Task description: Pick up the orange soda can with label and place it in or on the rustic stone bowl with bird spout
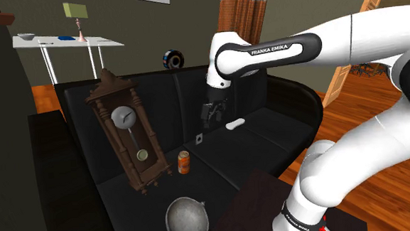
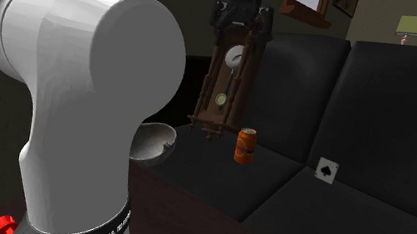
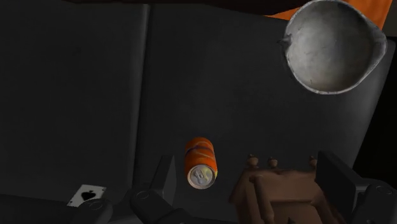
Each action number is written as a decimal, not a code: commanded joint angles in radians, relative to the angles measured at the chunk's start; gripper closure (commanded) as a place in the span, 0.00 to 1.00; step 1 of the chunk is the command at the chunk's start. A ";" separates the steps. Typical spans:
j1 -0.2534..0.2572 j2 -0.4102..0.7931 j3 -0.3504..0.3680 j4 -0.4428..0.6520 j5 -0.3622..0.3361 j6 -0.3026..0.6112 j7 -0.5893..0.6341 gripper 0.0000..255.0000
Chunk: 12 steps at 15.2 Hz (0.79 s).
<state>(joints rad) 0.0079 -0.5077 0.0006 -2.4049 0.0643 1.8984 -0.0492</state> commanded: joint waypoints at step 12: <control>-0.005 0.467 -0.021 0.082 0.019 0.361 -0.060 0.00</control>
<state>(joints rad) 0.0040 -0.0773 -0.0174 -2.3409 0.0822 2.2420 -0.1022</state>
